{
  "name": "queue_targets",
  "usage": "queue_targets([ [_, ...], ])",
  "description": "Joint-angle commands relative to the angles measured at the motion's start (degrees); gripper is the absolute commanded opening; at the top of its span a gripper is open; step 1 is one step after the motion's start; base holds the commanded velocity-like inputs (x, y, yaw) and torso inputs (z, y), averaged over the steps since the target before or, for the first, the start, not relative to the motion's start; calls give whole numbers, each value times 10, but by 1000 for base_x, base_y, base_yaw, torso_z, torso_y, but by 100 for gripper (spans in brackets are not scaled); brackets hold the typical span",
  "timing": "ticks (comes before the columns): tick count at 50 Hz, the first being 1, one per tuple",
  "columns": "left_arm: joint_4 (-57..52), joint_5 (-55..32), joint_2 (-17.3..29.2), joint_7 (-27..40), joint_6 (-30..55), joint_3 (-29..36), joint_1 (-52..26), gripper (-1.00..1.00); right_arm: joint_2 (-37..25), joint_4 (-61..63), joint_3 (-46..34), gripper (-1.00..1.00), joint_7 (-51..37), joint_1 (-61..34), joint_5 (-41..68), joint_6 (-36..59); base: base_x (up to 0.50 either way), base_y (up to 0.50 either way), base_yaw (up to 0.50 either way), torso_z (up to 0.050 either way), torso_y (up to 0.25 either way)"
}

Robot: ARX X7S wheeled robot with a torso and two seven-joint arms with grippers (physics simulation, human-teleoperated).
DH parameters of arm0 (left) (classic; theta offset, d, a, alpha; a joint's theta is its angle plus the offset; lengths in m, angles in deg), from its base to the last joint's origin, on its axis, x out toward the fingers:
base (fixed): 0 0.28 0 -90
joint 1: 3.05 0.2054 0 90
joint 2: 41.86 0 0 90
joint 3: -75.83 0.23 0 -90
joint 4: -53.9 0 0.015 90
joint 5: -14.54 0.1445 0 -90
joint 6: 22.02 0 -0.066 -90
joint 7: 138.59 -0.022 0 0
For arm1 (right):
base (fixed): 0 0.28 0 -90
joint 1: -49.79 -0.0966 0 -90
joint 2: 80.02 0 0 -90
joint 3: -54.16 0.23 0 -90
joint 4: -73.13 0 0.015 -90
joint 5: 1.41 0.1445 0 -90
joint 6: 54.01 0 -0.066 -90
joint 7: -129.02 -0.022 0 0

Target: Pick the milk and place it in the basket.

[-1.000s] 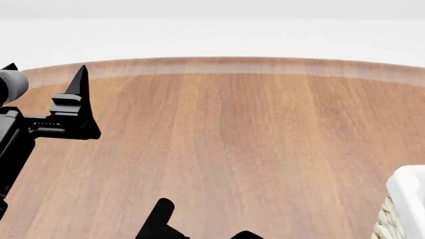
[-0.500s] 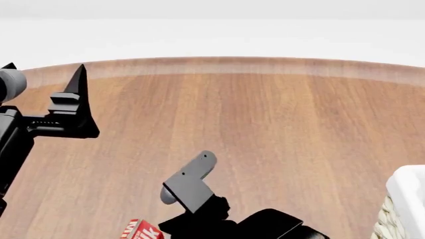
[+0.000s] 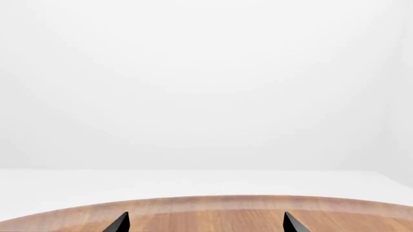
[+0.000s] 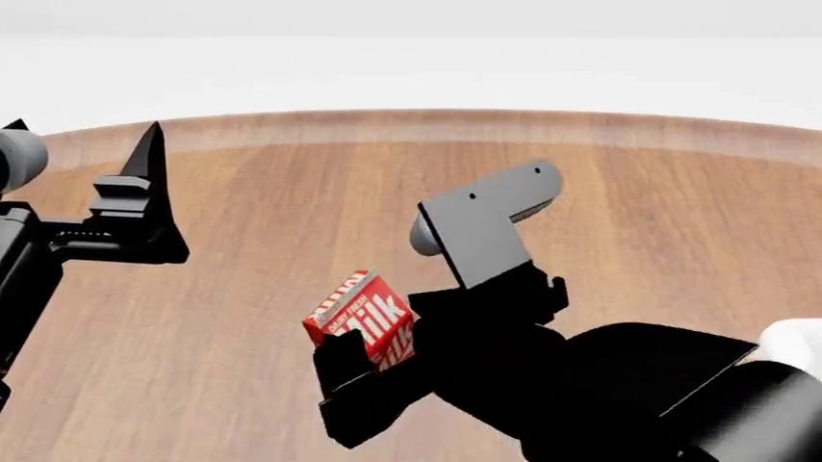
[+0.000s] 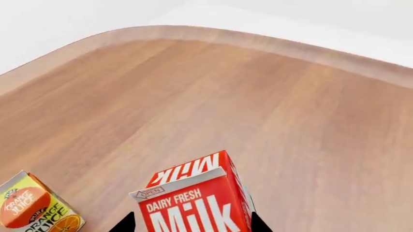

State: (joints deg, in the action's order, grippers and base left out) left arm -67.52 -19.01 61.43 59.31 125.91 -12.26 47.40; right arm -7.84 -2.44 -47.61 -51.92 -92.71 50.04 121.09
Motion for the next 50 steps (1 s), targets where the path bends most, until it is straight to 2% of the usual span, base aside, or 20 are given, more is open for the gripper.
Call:
queue_targets([
  [1, 4, -4, 3, 2, -3, 0, -1, 100, -43, 10, 78, -100, -177, -62, 171, 44, 0, 0, 0, 0, 0],
  [8, 6, -6, 4, 4, -5, 2, -4, 100, -89, -7, 122, -100, -272, -87, 252, 40, 0, 0, 0, 0, 1],
  [25, 11, -8, 9, 5, -15, 6, 1, 100, -190, -36, 207, -100, -436, -113, 384, 20, 0, 0, 0, 0, 1],
  [29, 13, -9, 10, 6, -17, 6, 2, 100, -222, -44, 229, -100, -500, -115, 442, 11, 0, 0, 0, 0, 3],
  [36, 18, -8, 11, 6, -23, 9, 3, 100, -270, -56, 235, -100, -592, -120, 538, -14, 0, 0, 0, 0, 1],
  [50, 19, -13, 15, 9, -24, 10, 1, 100, -359, -38, 247, -100, -687, -101, 647, -63, 0, 0, 0, 1, 1],
])
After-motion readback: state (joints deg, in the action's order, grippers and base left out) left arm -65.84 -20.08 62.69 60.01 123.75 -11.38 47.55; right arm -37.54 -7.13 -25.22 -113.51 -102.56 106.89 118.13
